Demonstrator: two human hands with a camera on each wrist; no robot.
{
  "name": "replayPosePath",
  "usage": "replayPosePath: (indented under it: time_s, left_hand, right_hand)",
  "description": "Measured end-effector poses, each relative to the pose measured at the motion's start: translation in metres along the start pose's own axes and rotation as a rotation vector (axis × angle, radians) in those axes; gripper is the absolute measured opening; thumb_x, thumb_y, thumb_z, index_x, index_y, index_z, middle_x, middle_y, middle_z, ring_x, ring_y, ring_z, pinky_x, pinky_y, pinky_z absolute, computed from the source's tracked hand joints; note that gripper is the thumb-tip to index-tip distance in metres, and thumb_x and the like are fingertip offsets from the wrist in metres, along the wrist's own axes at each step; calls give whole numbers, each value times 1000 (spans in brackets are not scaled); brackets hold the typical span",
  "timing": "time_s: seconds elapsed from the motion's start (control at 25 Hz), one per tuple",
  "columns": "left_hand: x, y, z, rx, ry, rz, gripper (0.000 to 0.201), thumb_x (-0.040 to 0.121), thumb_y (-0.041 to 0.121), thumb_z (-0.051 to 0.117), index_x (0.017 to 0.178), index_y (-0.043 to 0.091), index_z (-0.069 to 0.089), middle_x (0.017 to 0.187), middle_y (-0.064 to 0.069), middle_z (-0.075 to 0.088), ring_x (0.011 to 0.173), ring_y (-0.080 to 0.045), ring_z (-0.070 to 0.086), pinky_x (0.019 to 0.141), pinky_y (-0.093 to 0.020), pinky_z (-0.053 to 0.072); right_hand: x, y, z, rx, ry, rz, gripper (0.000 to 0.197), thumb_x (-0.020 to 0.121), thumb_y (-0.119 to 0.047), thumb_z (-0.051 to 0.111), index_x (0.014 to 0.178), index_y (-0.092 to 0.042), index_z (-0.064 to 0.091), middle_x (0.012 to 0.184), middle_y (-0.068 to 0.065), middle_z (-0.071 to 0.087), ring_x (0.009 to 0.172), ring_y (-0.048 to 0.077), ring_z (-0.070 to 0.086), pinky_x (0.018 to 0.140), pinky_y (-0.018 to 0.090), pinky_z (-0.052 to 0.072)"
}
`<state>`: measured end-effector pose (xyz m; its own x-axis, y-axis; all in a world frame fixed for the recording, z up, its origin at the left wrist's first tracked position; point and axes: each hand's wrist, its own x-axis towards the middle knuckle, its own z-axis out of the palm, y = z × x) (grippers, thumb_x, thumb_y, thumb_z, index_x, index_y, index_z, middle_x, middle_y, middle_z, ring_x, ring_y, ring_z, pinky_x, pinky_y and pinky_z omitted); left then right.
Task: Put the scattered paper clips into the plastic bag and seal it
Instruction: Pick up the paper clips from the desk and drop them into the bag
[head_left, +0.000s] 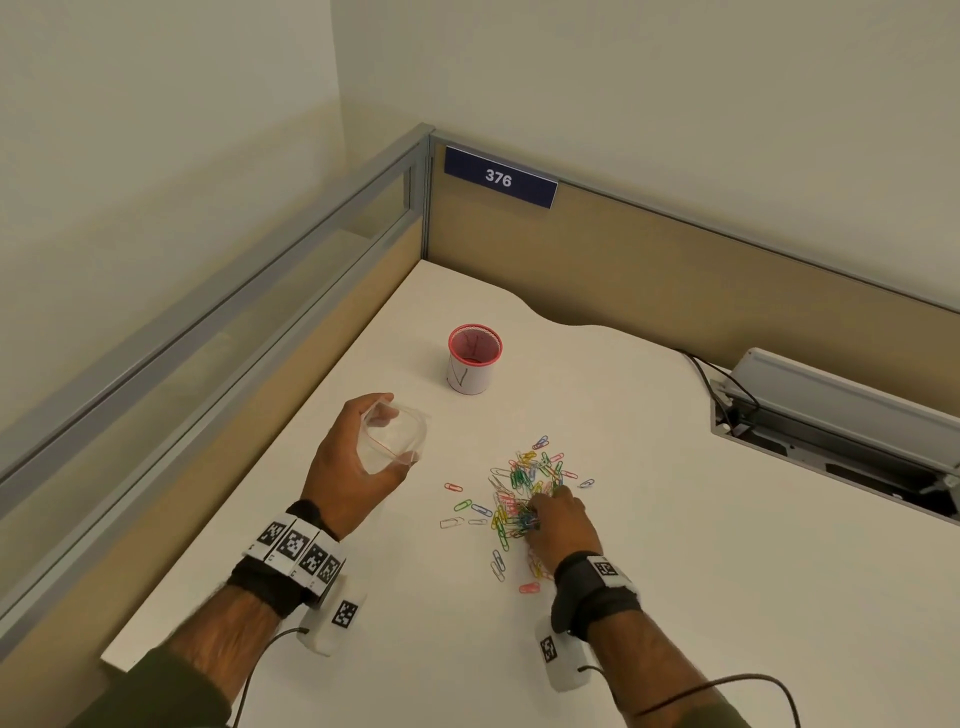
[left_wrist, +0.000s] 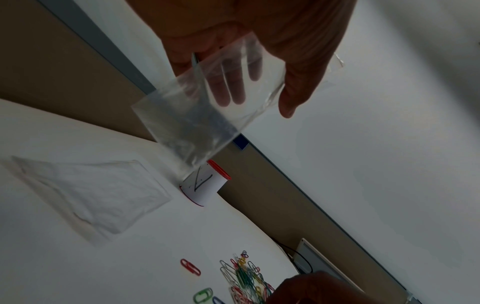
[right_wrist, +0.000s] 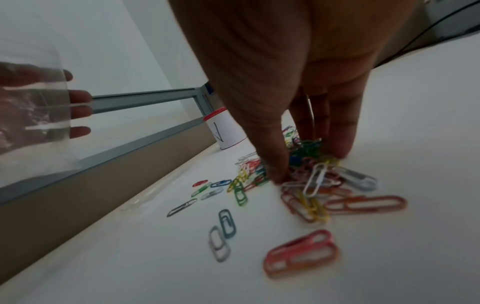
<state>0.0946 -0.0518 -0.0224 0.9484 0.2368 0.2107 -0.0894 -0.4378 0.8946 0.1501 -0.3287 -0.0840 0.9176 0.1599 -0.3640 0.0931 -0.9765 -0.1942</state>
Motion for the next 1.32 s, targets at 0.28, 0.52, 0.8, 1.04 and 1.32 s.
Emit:
replayPosePath:
  time_s: [0.28,0.52,0.8,1.04,1.32]
  left_hand:
    - [8,-3,9,16,-19,11,64,75,18,82,127,30,46,117,11,61,116,-6,56,95,-11,38]
    - [15,-4,25,-4,-62,13,62,75,18,83,123,32,46,115,12,61,114,-1,55,93,-2,35]
    - [20,4,47,-36,-121,21,58,74,18,82,120,26,49,117,13,60,114,-3,55,97,-13,39]
    - [22,15,55,7,-172,22,56,72,26,81,116,33,46,113,14,59,112,-5,55,95,-21,44]
    - [24,26,58,-24,-154,-21,55,75,23,78,113,38,42,105,17,60,97,0,61,82,-19,52]
  right_hand:
    - [14,-3,-19,90,92,34,15,90,-7,49,89,-11,63,105,11,65,95,27,63,84,32,51]
    - [5,4,-58,553,228,57,14,83,-4,67,73,-13,68,77,6,72,74,24,68,78,37,58]
    - [-22,-24,-127,920,345,-45,7,81,-3,71,80,-9,74,72,7,74,67,21,72,72,32,61]
    - [-40,-86,-156,954,347,-226,6,82,-5,70,85,-9,75,77,6,74,67,17,71,68,22,60]
    - [-44,-126,-137,526,264,-353,9,88,-12,65,93,-12,72,95,1,69,84,15,64,81,27,55]
